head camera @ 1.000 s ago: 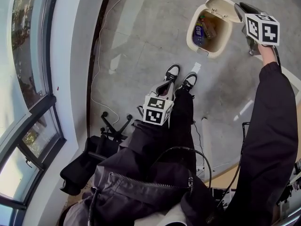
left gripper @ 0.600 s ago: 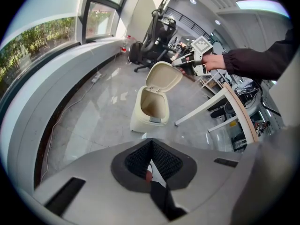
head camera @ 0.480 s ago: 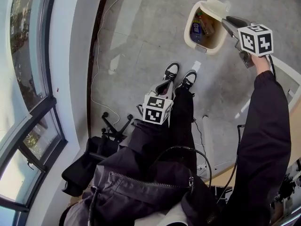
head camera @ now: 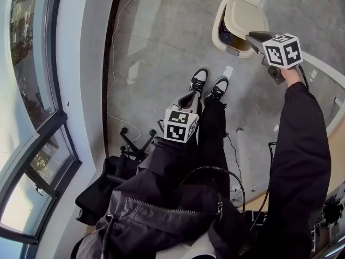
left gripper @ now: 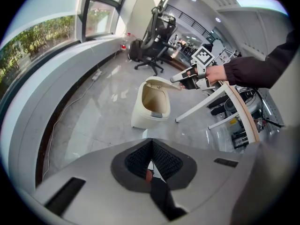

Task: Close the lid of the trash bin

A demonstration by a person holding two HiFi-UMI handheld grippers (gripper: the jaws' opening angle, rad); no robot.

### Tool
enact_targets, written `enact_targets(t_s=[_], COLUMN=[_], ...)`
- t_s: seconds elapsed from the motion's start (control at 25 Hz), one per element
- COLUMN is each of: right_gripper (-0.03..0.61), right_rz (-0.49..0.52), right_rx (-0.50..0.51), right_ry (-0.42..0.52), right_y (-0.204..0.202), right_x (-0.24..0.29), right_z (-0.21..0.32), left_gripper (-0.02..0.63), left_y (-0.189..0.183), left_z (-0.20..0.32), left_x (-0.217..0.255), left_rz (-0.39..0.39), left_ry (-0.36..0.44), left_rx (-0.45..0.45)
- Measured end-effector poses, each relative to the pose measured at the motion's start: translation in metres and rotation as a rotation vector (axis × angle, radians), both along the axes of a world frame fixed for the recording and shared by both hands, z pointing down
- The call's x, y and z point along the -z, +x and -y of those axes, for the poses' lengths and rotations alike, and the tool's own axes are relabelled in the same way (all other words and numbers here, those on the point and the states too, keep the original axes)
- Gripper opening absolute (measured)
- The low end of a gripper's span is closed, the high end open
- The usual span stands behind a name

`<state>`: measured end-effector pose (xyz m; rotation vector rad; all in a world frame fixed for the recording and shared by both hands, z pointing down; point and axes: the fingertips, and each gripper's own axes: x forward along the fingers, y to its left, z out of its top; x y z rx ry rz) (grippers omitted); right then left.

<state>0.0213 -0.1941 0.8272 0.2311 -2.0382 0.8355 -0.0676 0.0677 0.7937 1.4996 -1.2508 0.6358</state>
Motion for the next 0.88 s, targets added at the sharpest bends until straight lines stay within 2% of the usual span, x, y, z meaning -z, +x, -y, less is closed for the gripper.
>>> enact_targets(t_s=[0.2, 0.4, 0.88], right_gripper=[0.067, 0.032, 0.015], right_rz=[-0.021, -0.039, -0.160], right_rx=[0.020, -0.023, 0.004], right_ry=[-0.045, -0.094, -0.007], right_y=[0.001, 0.004, 0.003], right_x=[-0.020, -0.045, -0.094], right_z=[-0.016, -0.026, -0.048], left_gripper=[-0.005, -0.005, -0.005], left_y=[-0.003, -0.006, -0.017], left_z=[-0.009, -0.021, -0.039], left_x=[-0.007, -0.016, -0.022], left_rz=[-0.001, -0.003, 0.006], left_ry=[-0.015, -0.034, -0.049], left_rx=[0.005, 0.010, 0.021])
